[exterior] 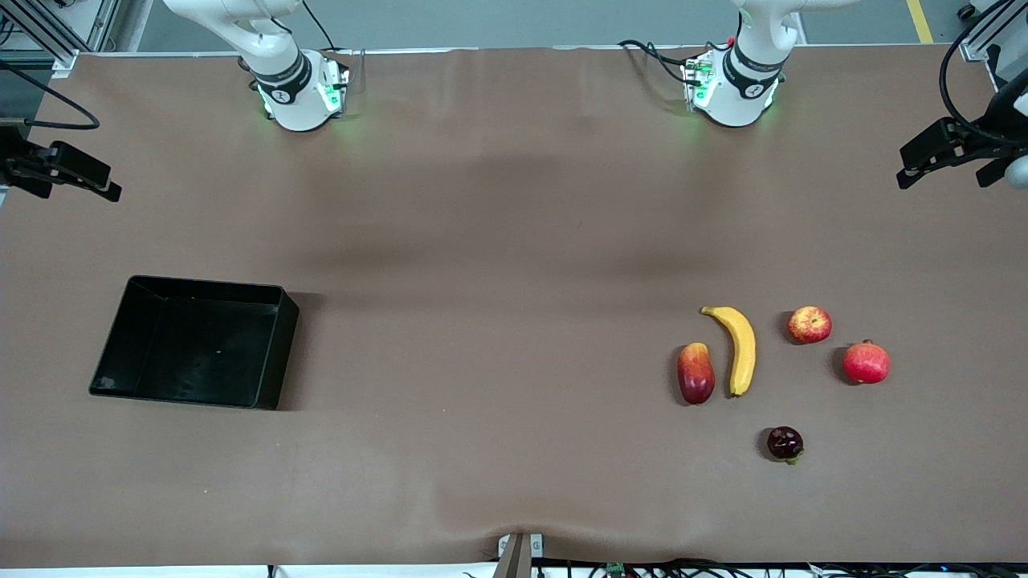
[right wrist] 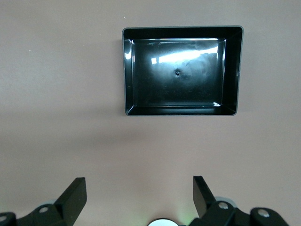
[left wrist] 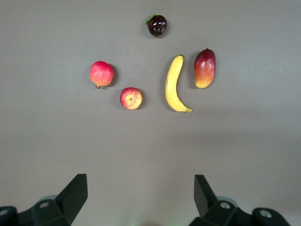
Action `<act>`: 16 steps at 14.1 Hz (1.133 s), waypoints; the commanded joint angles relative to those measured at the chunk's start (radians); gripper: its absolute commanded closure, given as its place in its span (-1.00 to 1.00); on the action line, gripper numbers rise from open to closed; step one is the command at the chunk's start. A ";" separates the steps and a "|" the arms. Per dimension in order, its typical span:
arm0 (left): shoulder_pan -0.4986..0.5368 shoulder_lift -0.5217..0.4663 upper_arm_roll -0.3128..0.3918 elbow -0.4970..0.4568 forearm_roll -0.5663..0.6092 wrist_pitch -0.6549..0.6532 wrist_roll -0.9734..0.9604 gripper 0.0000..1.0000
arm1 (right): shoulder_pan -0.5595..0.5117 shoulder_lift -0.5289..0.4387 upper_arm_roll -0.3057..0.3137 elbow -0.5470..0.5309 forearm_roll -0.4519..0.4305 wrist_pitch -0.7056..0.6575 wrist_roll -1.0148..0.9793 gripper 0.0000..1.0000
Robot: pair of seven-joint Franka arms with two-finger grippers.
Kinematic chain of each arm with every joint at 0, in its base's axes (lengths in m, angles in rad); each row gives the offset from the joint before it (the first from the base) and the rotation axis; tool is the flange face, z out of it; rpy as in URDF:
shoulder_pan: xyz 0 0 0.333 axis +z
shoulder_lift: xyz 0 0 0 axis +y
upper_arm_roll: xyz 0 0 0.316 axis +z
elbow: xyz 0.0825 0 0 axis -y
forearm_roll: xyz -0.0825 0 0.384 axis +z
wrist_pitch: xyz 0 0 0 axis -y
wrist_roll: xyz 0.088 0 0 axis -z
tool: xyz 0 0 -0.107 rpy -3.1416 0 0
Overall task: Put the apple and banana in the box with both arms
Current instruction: 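Reach the left gripper toward the small red-yellow apple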
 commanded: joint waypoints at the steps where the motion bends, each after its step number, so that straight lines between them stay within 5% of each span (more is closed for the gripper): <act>1: -0.004 0.010 0.004 0.022 -0.009 -0.023 -0.001 -1.00 | -0.003 -0.009 0.004 -0.001 -0.007 -0.007 -0.001 -1.00; 7: -0.003 0.063 0.004 0.020 -0.005 -0.023 -0.015 -1.00 | -0.003 -0.006 0.004 -0.001 -0.005 -0.007 -0.001 -1.00; 9: 0.005 0.097 0.006 -0.049 -0.005 0.000 -0.019 -1.00 | -0.002 -0.006 0.004 -0.001 -0.005 -0.007 -0.001 -1.00; 16: 0.057 0.160 0.004 -0.457 0.073 0.596 -0.019 -1.00 | -0.003 0.040 0.004 -0.001 -0.002 0.009 -0.002 -1.00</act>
